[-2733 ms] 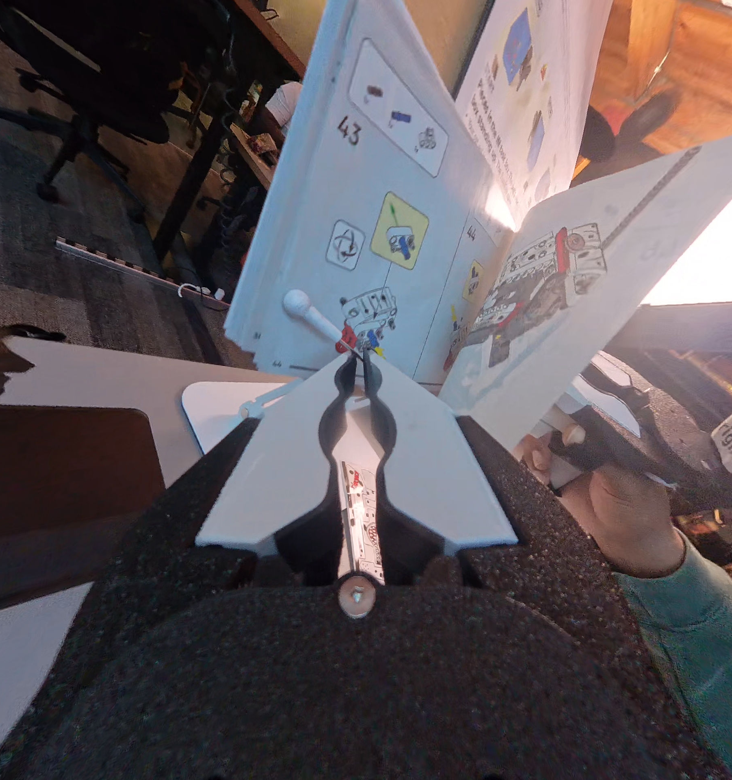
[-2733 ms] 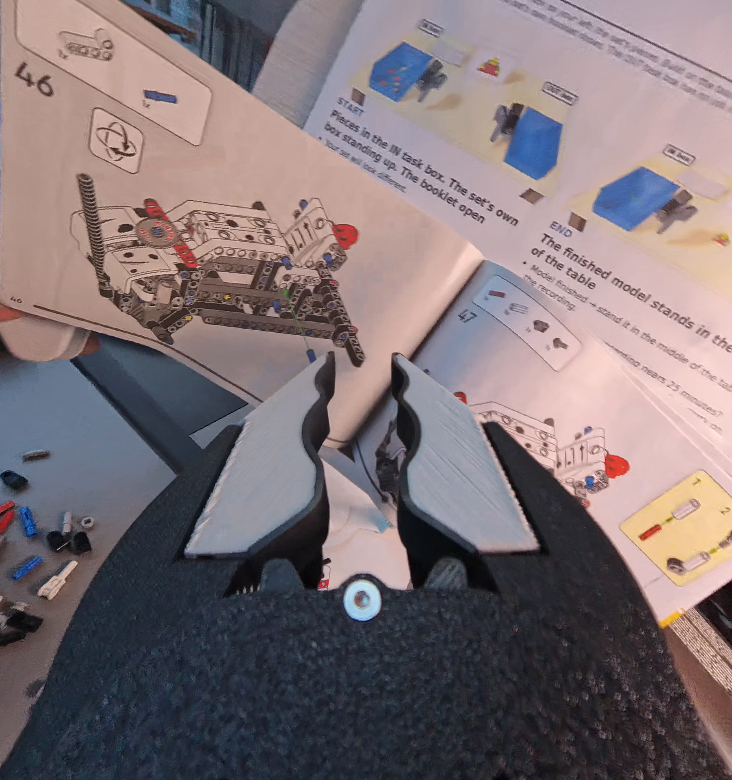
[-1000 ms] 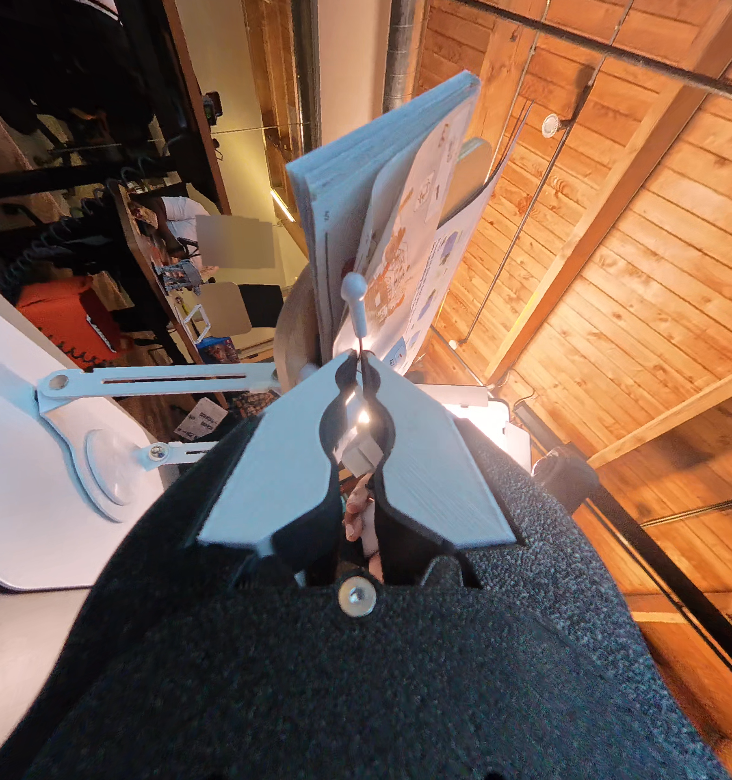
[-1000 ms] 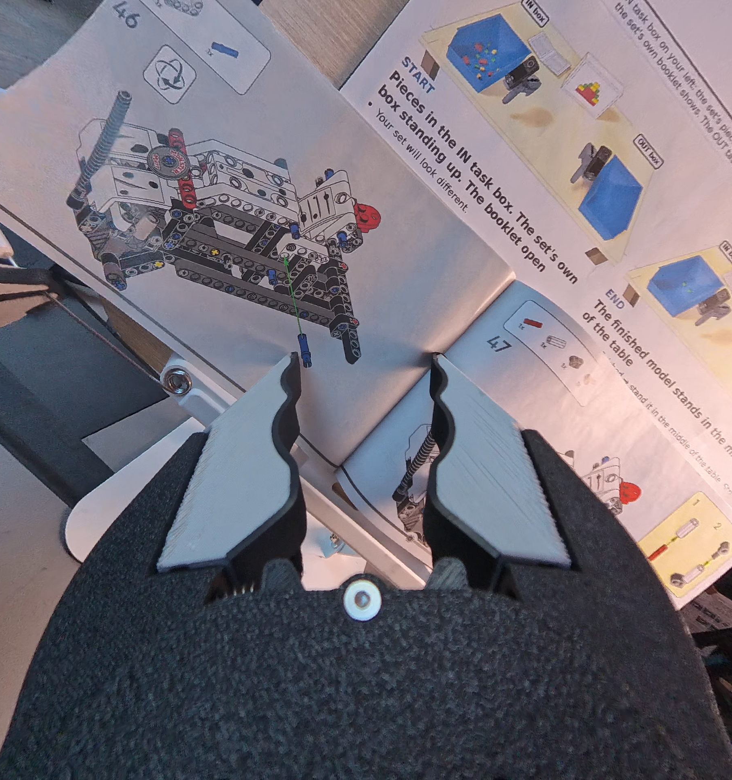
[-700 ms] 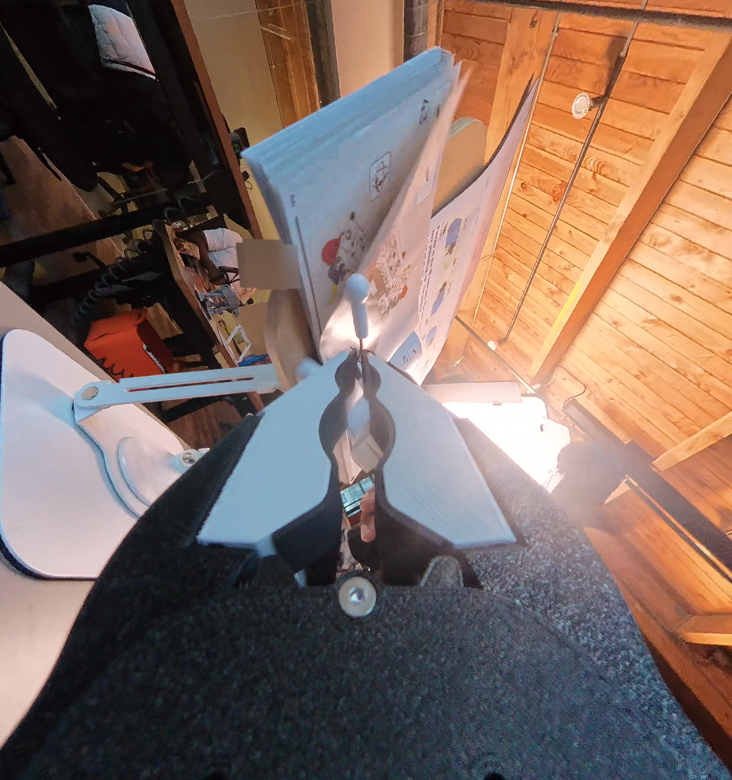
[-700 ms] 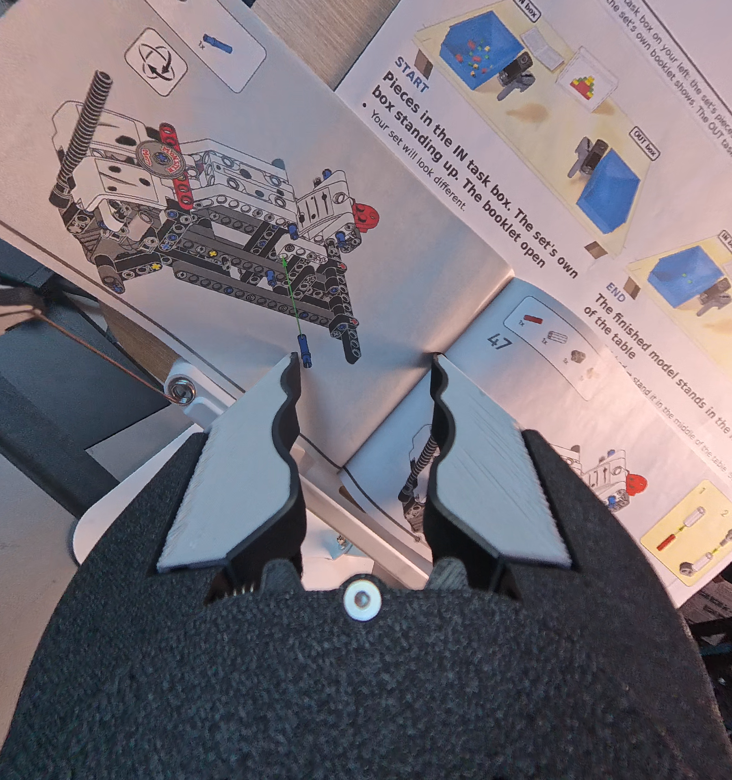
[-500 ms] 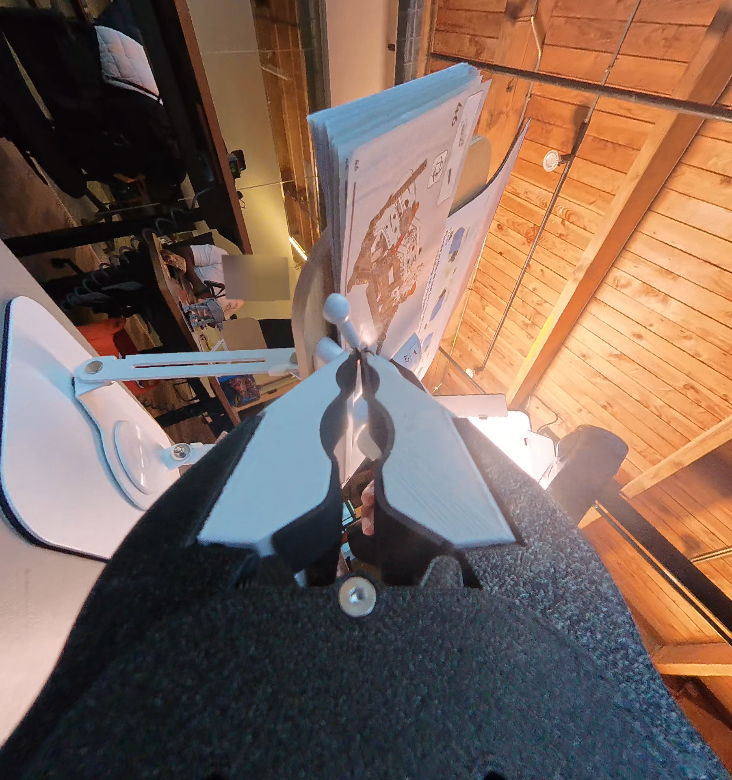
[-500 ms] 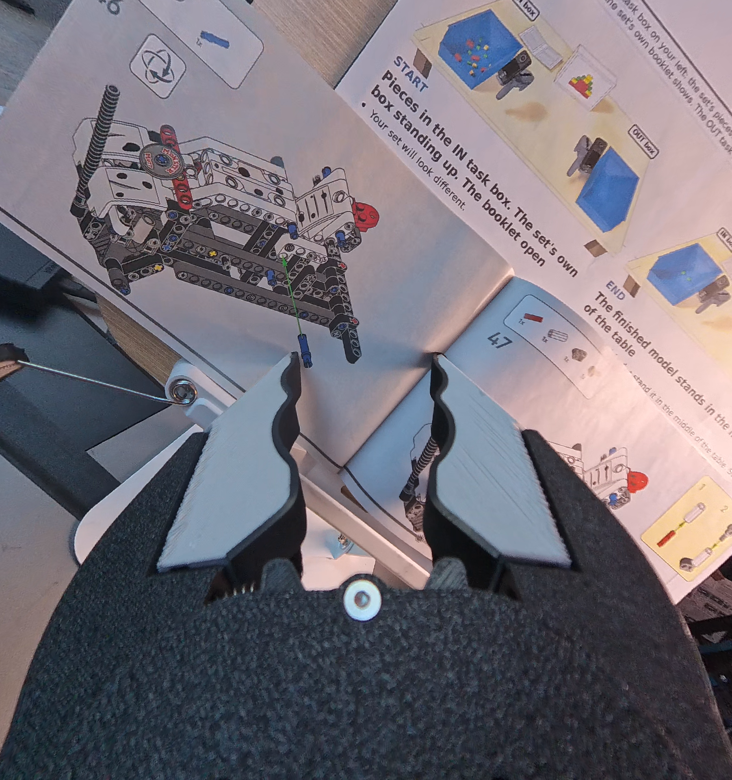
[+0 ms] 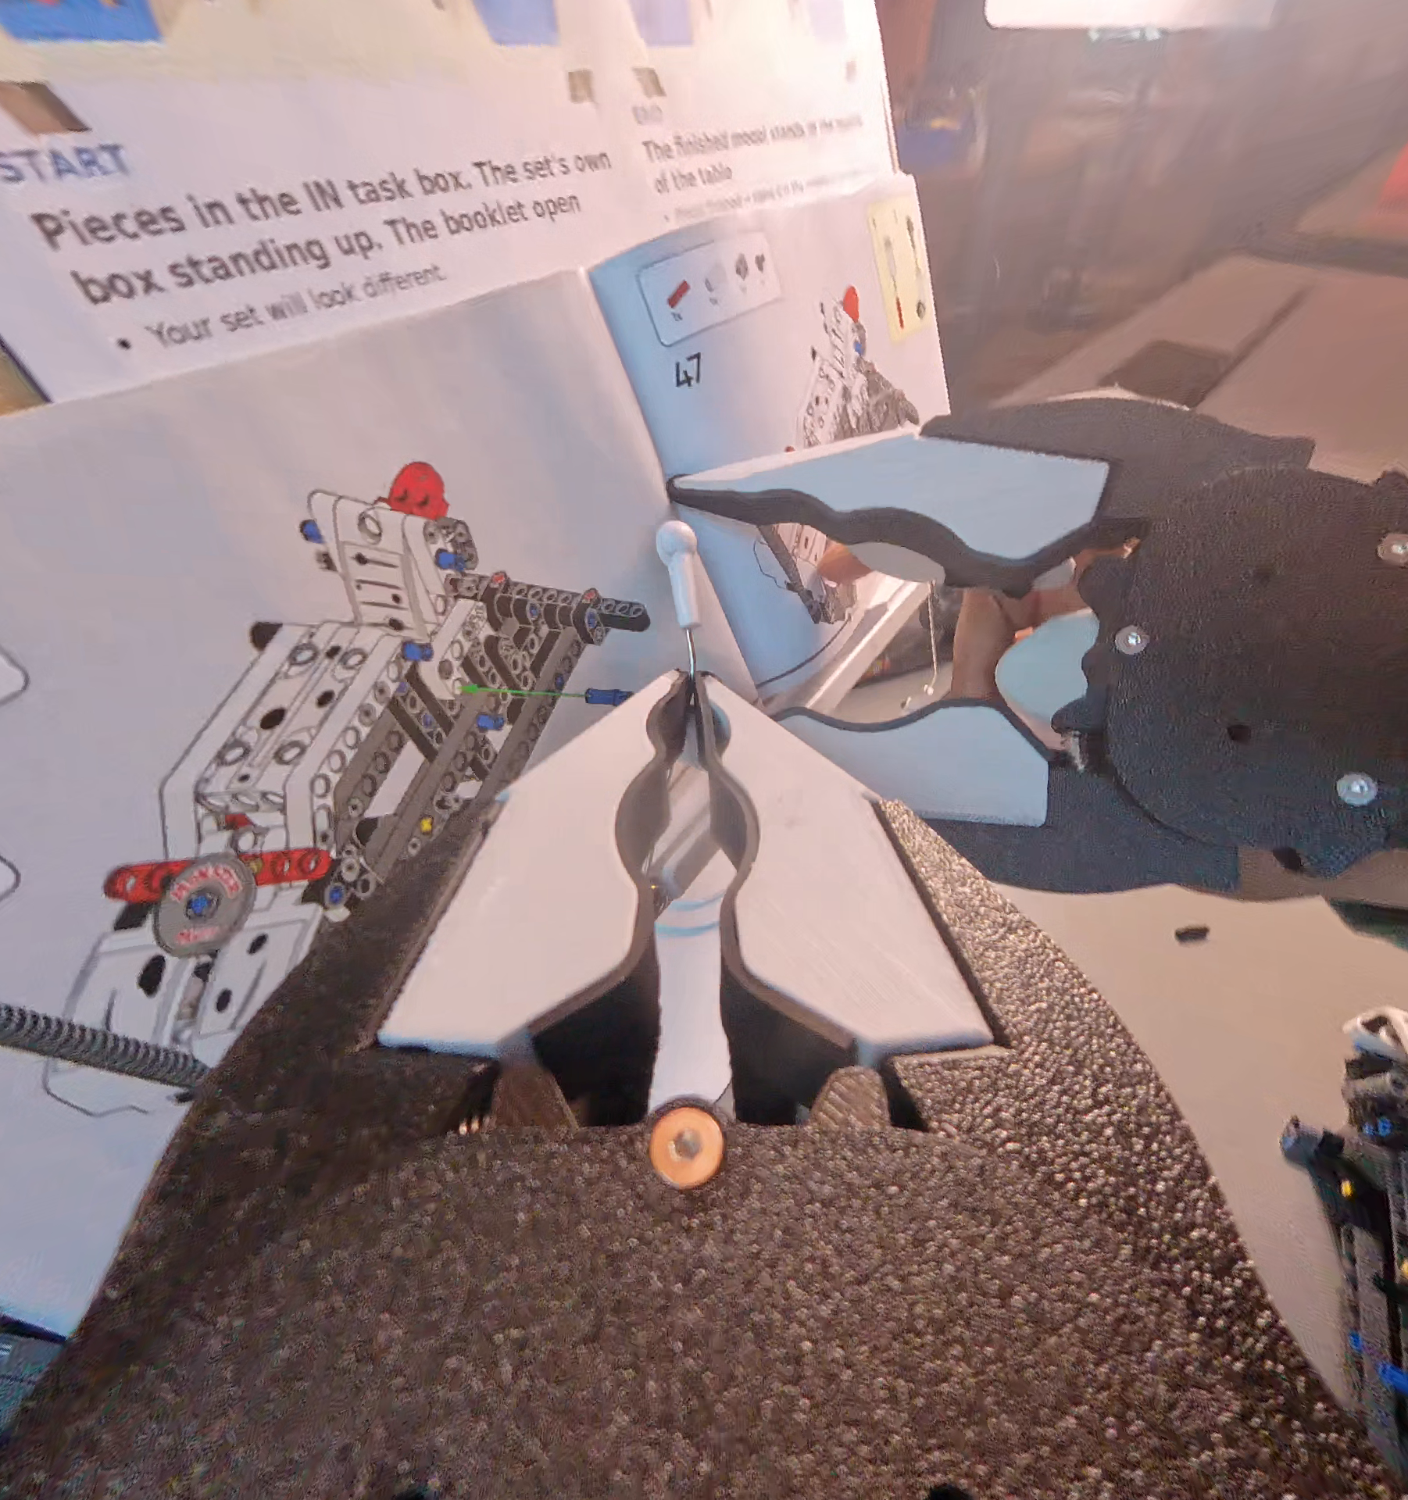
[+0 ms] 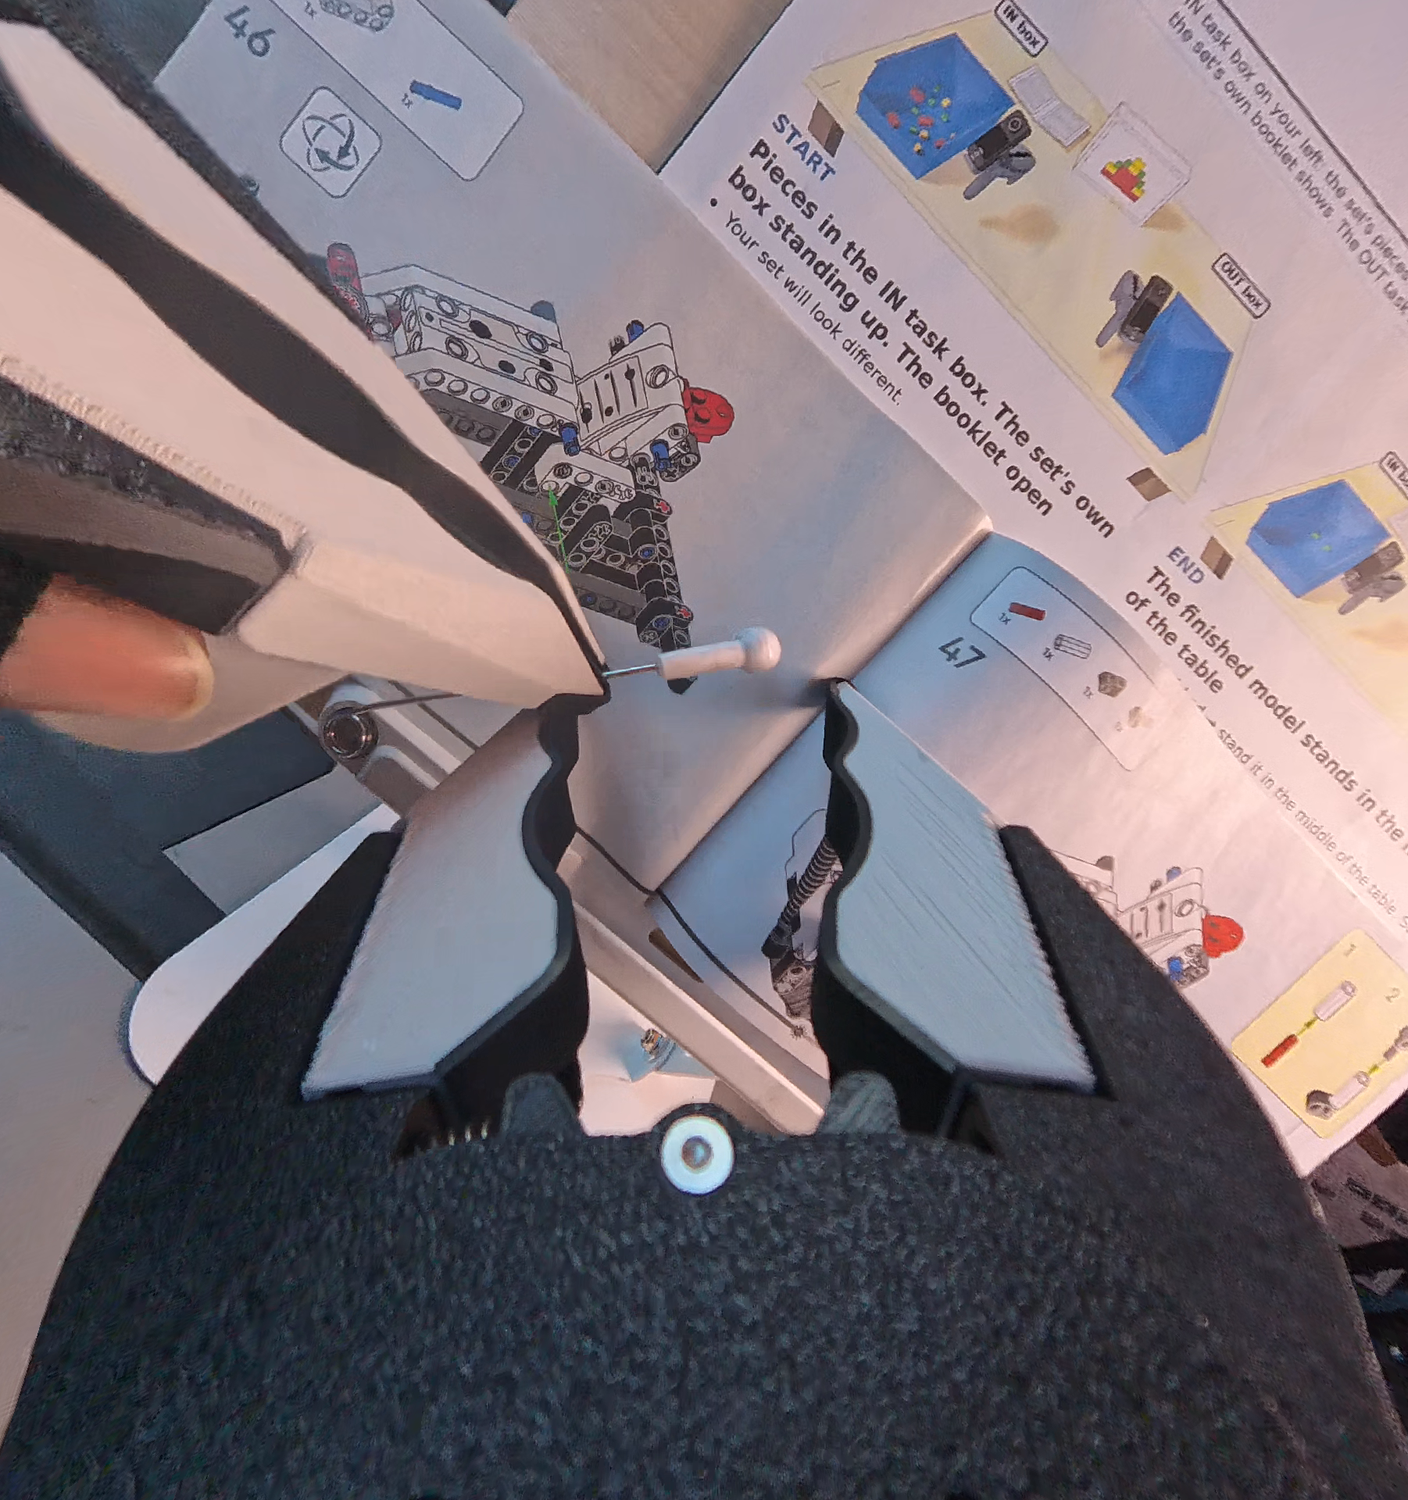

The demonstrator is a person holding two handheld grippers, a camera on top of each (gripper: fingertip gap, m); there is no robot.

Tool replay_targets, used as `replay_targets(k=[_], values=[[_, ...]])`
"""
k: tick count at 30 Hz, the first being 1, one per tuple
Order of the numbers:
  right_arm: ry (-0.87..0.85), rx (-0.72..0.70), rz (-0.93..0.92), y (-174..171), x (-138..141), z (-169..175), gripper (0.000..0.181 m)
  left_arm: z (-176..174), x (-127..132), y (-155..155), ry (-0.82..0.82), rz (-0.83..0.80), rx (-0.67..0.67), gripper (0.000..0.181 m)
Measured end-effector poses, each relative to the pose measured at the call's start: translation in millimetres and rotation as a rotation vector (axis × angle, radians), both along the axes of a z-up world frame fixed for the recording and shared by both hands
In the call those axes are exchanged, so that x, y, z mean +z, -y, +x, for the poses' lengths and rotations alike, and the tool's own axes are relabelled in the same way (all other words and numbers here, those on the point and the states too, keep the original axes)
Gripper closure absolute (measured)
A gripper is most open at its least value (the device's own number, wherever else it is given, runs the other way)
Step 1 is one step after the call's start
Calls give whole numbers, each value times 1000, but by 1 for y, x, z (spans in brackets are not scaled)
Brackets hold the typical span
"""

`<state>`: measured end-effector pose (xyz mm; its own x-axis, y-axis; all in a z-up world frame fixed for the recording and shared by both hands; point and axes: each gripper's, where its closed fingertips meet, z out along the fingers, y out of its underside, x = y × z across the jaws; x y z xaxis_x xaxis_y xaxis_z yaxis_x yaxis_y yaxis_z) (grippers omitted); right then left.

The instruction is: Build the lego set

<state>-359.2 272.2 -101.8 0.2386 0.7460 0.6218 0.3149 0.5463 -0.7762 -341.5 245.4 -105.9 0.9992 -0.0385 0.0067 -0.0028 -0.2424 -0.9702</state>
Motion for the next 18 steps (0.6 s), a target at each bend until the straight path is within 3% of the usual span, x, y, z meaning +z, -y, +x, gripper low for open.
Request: replay_targets(k=[3,9,12,15,18], values=[[52,85,-22,11,-6,1,98,1,-3,1,-90,-59,-58,180],[-38,77,-101,-6,10,46,116,6,-13,-7,-296,-192,-79,180],[-7,23,-189,-32,-5,57,121,12,-23,-11,-354,-239,-89,180],[38,37,-215,-41,-19,55,113,12,-24,-11,-355,-242,-63,178],[23,67,-238,-38,-16,62,111,17,-19,-2,-254,-205,-81,154]])
